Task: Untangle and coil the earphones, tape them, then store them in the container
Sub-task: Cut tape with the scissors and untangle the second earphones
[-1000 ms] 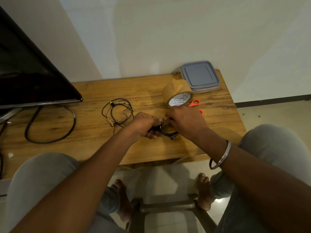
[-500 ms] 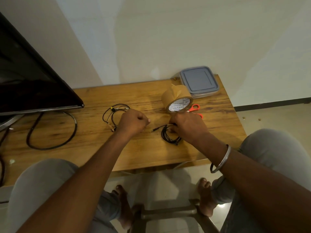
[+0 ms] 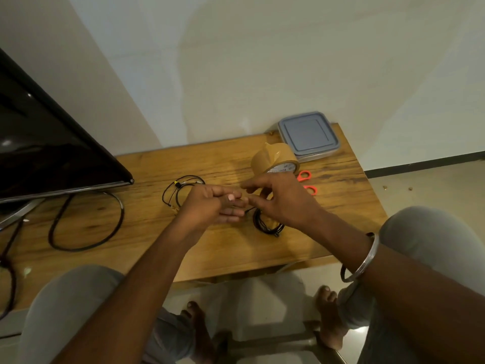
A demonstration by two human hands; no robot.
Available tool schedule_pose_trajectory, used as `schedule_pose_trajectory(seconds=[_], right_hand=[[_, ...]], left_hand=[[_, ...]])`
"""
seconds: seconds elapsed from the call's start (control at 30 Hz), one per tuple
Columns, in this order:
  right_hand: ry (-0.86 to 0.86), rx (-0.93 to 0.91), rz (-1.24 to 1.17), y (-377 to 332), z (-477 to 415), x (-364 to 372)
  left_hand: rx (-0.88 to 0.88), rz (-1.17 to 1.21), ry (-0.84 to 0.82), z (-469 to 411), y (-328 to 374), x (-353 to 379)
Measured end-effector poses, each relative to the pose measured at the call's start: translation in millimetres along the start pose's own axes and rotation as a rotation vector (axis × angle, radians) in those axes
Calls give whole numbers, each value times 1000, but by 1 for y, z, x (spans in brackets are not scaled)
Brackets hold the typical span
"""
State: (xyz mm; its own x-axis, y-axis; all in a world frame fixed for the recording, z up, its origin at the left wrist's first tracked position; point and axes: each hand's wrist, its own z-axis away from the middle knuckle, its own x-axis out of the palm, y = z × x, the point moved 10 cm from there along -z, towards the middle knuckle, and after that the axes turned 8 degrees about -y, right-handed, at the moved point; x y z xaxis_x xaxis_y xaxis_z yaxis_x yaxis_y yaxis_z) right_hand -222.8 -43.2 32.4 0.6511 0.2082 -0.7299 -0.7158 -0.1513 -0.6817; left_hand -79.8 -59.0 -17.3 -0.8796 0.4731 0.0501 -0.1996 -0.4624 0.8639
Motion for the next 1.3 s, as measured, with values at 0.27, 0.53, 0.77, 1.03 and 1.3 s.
schedule_pose_trajectory(seconds=[0.27,0.53,0.77,1.03,1.3], right_hand=[[102,-26,79,2,-4,7],[153,-67,92,-11,1,16],[-12,-26,48,7,-8,38],[-57,-32,-24,9,-9,43],[169,-89,-241,-8,-11,12]], left_hand=[[-118,-18,-171,-6,-10,18],[-20,-686,292,2,23,-76],[-175,-1120,229,-2,-17,-105],[105,-850,251,-5,21,-103],[467,58,55,20,99,-86]])
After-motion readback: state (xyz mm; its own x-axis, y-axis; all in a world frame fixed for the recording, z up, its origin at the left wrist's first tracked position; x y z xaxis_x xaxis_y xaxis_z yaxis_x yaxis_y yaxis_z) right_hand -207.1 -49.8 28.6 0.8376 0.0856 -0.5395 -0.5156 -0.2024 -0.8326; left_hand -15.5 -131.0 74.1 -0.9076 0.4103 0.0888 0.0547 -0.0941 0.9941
